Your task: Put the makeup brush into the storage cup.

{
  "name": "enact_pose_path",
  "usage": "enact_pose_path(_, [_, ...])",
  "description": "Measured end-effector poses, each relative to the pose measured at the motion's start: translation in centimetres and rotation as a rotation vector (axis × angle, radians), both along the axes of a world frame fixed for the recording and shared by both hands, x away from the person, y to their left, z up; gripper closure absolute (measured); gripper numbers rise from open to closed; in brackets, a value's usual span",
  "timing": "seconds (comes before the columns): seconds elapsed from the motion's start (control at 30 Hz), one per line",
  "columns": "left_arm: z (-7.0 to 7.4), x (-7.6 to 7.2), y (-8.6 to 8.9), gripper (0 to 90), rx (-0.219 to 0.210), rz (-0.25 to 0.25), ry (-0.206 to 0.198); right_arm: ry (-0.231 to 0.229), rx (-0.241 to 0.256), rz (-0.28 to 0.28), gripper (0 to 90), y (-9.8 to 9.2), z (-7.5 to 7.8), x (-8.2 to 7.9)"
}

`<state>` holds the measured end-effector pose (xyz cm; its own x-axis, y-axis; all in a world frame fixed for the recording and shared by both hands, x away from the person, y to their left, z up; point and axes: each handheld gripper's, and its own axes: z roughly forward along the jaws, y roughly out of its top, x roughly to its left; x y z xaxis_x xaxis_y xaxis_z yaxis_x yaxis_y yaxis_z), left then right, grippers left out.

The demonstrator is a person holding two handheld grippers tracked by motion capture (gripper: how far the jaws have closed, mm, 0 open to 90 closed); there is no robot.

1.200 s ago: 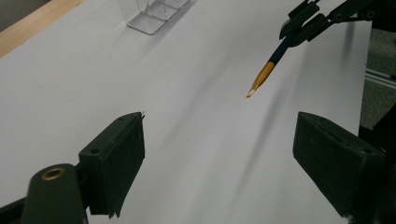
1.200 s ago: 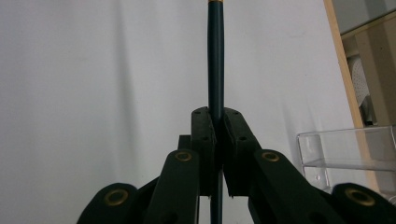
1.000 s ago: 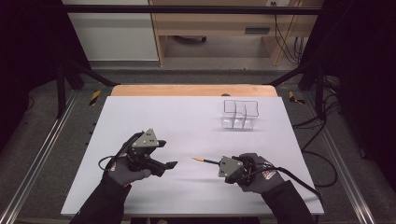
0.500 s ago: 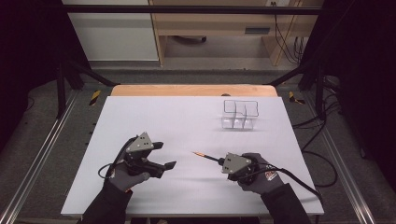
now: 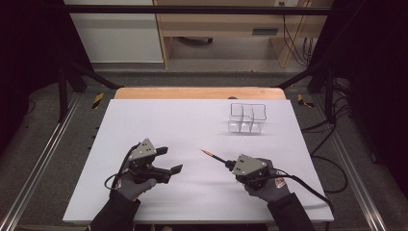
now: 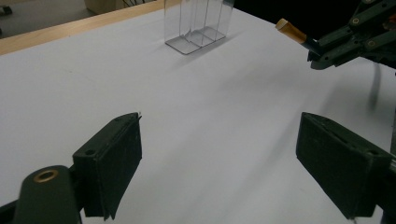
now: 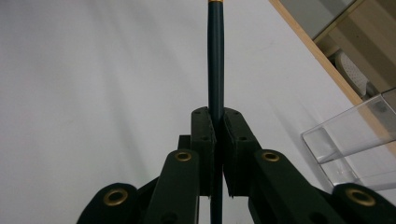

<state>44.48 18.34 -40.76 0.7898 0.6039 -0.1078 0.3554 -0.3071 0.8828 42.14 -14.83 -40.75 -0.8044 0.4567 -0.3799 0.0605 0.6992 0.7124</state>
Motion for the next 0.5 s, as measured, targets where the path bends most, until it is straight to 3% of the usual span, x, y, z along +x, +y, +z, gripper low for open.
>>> enact_pose_path(0.27, [-0.31,-0.16,-0.59,13.0,-0.025,0.014,-0.004,0.029,0.12,-0.04,84.4,-0.44,-0.44,0.05])
enact_pose_path(0.5, [-0.62,-0.23,-0.95,13.1,-0.073,0.048,-0.003,0.057,0.203,-0.056,84.5,-0.75,-0.63,0.16])
